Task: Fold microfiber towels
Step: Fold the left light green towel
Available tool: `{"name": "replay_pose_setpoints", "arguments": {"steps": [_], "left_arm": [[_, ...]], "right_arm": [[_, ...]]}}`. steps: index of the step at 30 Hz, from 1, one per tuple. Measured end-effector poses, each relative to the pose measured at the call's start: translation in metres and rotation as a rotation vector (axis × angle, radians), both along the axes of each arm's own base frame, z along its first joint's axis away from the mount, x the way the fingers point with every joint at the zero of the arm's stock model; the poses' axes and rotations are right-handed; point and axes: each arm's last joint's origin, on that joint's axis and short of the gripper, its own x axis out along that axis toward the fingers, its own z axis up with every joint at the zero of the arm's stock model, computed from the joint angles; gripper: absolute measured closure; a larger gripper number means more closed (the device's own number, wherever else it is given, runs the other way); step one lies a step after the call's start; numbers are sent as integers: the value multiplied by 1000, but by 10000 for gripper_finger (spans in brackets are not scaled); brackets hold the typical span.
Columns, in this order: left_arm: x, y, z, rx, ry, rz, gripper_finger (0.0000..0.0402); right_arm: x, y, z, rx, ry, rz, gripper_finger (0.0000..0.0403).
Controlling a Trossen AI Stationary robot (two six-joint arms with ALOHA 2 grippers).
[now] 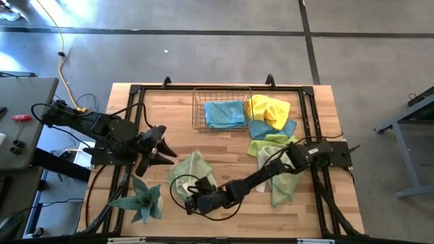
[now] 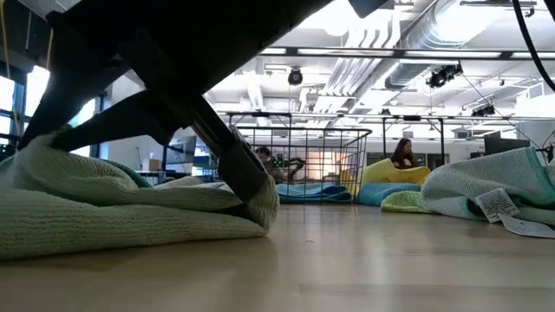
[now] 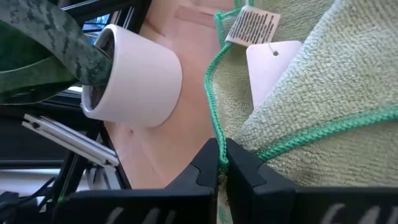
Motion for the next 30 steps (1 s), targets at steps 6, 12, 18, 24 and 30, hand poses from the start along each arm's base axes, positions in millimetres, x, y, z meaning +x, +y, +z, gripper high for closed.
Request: {"name": "replay_pose_setpoints", "arguments": {"steps": [6,12,18,24,30], "left_arm": [[-1,1,-3,15,35,16,271],[-3,1,-6,37,62,11,271],[-5,2,-10,84,104,-7,271],[-5,2,-18,150,169,-37,271],[4,0,-33,213,200,-45,271]], "right_arm": [[2,-2,0,35,15,42,332],[4,-6,3,112,56,203,255],[-3,-17,33,51,96,281,232],[-38,-34,63,-191,325,108,246],[-51,-39,48,-286,457,-15,264]]}}
